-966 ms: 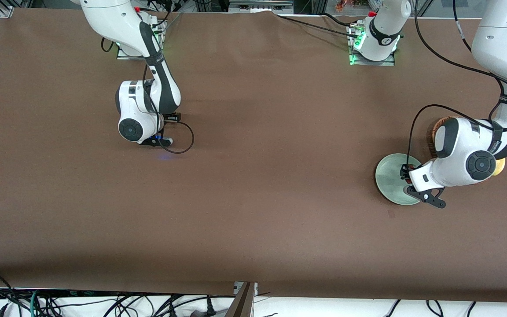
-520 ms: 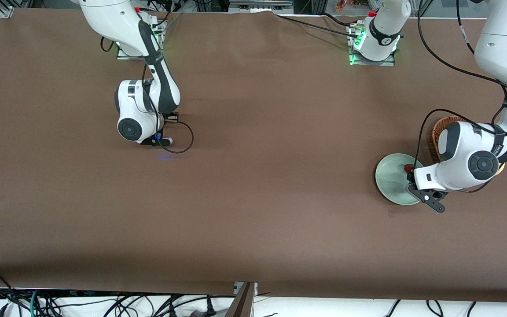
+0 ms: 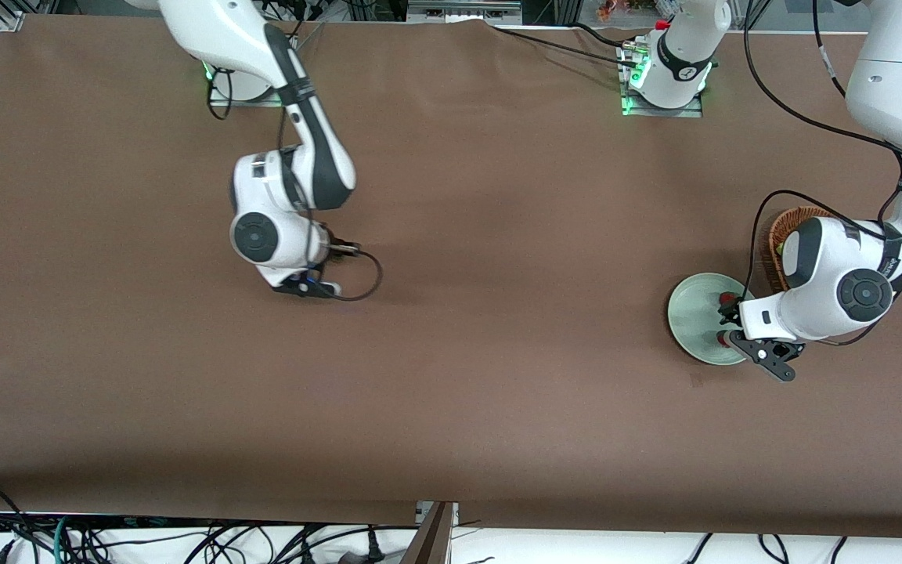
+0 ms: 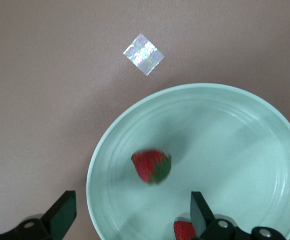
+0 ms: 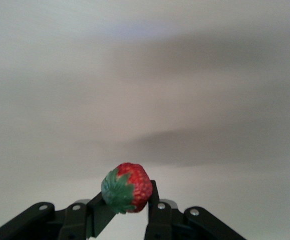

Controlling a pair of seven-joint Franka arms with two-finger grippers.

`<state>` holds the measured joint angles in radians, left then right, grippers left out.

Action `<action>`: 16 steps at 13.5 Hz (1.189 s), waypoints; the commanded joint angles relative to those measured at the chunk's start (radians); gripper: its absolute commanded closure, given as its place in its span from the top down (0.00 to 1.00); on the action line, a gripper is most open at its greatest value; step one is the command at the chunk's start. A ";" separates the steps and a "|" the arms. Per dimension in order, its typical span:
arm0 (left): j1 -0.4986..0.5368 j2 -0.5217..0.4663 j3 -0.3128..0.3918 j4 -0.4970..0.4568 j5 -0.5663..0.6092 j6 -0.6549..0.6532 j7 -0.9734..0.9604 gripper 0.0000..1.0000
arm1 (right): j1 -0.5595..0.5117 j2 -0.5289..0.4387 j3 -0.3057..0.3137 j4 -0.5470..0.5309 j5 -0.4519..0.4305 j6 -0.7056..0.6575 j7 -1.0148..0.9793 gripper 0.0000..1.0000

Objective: Collect all strawberries into plate
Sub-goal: 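Release the strawberry on the plate while the right gripper sets the last mid-table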

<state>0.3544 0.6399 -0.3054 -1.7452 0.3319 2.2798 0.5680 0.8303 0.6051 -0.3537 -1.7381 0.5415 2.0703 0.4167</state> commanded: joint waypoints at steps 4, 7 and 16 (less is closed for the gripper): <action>0.003 -0.054 -0.063 0.018 -0.013 -0.118 -0.084 1.00 | 0.013 0.293 0.257 0.388 0.106 0.450 0.400 0.05; 0.000 -0.069 -0.116 0.016 -0.072 -0.151 -0.239 1.00 | 0.050 0.384 0.347 0.460 0.106 0.744 0.456 0.05; -0.032 -0.016 -0.173 -0.014 -0.304 -0.097 -0.545 1.00 | 0.128 0.483 0.311 0.611 0.036 0.754 0.557 1.00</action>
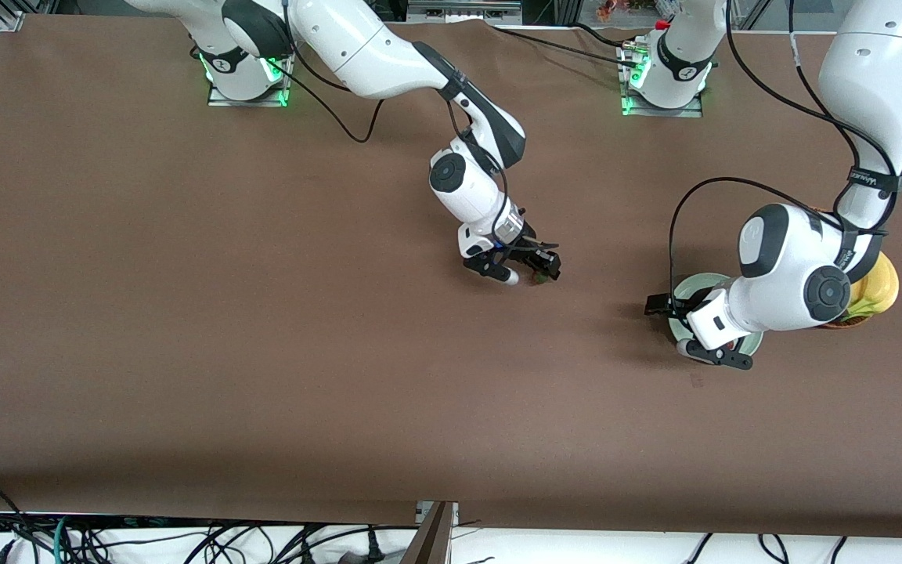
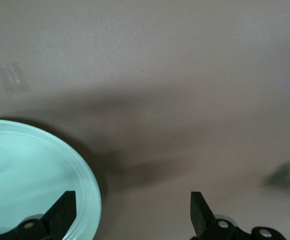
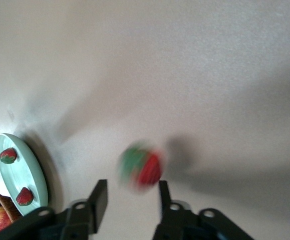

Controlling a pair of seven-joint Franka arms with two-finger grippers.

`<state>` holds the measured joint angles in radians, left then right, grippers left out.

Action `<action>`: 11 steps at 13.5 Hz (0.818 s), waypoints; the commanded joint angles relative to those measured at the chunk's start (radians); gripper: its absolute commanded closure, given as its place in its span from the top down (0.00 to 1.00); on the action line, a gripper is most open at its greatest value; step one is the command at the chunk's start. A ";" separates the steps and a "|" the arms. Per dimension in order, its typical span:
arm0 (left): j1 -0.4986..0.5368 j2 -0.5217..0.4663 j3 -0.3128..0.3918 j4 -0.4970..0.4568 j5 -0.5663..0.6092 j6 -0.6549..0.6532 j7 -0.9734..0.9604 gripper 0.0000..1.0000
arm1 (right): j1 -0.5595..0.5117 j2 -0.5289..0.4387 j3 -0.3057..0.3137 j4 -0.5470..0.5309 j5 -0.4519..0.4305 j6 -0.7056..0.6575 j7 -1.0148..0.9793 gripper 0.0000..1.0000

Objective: Collect all strawberries into plate
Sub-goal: 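Release the strawberry on the plate while the right gripper sets the last mid-table, then grasp the last strawberry with the left gripper while the right gripper withdraws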

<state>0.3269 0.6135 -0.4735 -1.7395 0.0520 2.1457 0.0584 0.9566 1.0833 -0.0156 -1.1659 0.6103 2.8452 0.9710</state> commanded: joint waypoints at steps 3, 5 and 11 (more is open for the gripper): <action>-0.041 0.011 -0.005 -0.025 -0.023 0.049 -0.152 1.00 | -0.010 -0.074 -0.148 0.041 -0.055 -0.307 -0.018 1.00; -0.072 0.011 -0.005 -0.025 -0.023 0.062 -0.230 1.00 | -0.070 -0.158 -0.182 0.041 -0.053 -0.519 -0.087 1.00; -0.238 0.015 0.001 -0.112 -0.006 0.287 -0.647 1.00 | -0.265 -0.324 -0.275 0.040 -0.134 -1.077 -0.529 1.00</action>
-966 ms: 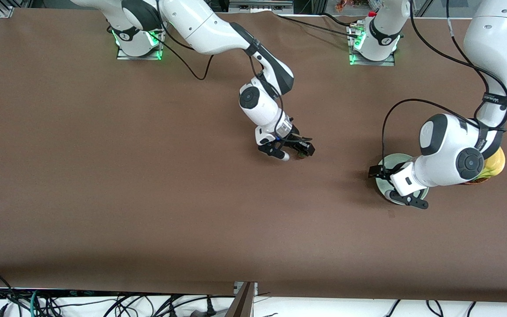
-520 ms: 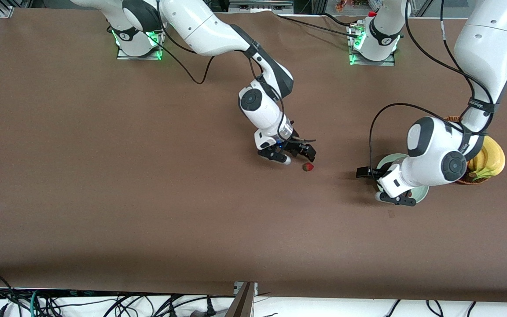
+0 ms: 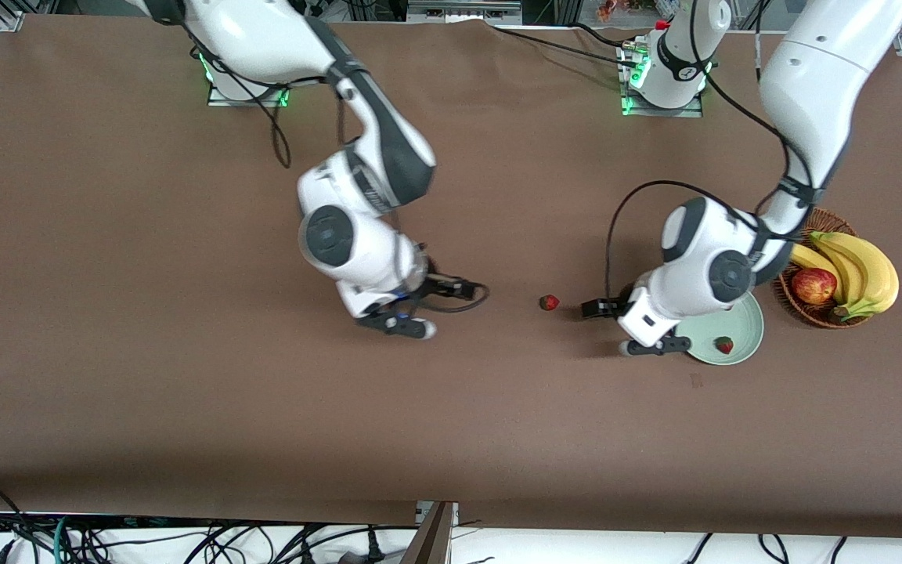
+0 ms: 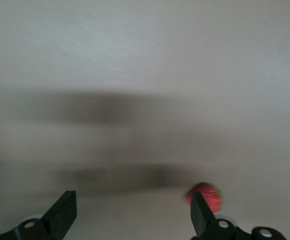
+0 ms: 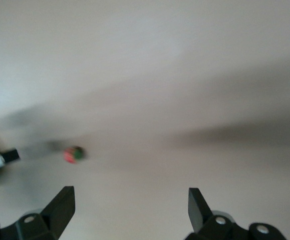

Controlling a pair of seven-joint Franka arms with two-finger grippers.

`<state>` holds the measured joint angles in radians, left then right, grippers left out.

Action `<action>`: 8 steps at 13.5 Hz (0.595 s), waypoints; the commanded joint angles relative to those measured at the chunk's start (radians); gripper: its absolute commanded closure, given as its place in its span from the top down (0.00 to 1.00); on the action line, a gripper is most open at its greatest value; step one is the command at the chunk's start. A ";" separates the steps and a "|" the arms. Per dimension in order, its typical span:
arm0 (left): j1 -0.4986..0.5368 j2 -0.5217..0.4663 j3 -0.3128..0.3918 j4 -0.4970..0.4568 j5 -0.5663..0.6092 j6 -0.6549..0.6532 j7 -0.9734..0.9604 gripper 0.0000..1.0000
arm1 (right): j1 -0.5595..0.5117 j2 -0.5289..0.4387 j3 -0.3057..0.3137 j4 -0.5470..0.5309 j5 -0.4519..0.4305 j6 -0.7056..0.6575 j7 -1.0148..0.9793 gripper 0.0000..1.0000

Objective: Collect all strawberries into plate
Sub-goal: 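Grasp the last strawberry with the left gripper while the right gripper withdraws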

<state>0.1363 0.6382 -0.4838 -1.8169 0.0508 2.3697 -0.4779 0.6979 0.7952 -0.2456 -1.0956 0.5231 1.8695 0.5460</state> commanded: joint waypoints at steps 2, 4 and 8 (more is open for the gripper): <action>-0.095 0.003 0.016 -0.027 -0.005 0.083 -0.197 1.00 | -0.006 -0.069 -0.141 -0.032 -0.069 -0.217 -0.240 1.00; -0.142 0.032 0.037 -0.028 0.039 0.130 -0.260 1.00 | -0.008 -0.079 -0.245 -0.030 -0.069 -0.338 -0.422 1.00; -0.198 0.051 0.059 -0.024 0.213 0.137 -0.392 1.00 | -0.089 -0.184 -0.266 -0.037 -0.208 -0.462 -0.537 1.00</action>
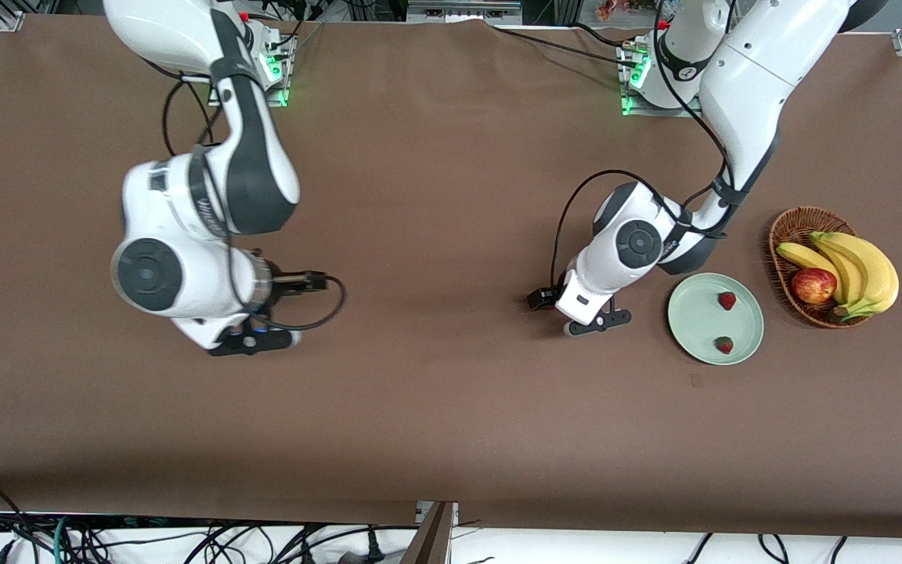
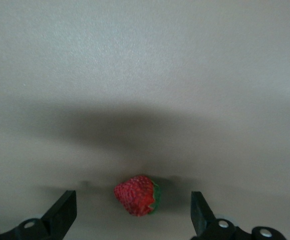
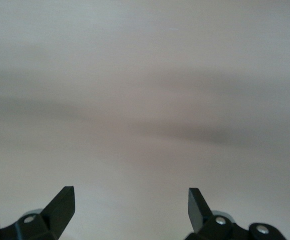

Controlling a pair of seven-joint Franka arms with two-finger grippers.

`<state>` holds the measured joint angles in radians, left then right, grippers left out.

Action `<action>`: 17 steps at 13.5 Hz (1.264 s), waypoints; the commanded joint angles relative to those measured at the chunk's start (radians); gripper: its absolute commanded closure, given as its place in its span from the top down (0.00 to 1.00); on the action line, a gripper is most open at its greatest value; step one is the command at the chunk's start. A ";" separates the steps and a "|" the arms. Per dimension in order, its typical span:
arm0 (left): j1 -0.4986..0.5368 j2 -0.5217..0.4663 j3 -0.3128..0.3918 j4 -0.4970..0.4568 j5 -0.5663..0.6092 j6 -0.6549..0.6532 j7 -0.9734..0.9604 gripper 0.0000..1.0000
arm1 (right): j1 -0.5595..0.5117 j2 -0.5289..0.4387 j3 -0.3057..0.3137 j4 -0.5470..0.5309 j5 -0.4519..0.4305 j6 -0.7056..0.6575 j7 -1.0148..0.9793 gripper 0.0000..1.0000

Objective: Collect all strawberries into plate

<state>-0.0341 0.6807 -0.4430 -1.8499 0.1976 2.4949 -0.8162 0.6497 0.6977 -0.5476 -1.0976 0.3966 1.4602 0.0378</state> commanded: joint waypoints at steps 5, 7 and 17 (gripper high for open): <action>-0.029 0.019 0.018 0.009 0.109 0.013 -0.060 0.36 | -0.362 -0.329 0.476 -0.125 -0.468 -0.121 -0.021 1.00; -0.027 0.017 0.018 0.009 0.109 0.013 -0.060 0.11 | -0.413 -0.417 0.508 -0.180 -0.475 -0.133 -0.022 1.00; 0.068 -0.069 0.029 0.182 0.280 -0.603 0.262 0.06 | -0.659 -0.702 0.672 -0.384 -0.470 -0.135 -0.035 1.00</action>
<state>0.0050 0.6238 -0.4154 -1.6915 0.3956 1.9913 -0.6567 0.0371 0.0333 0.0710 -1.4279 -0.0713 1.3119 0.0134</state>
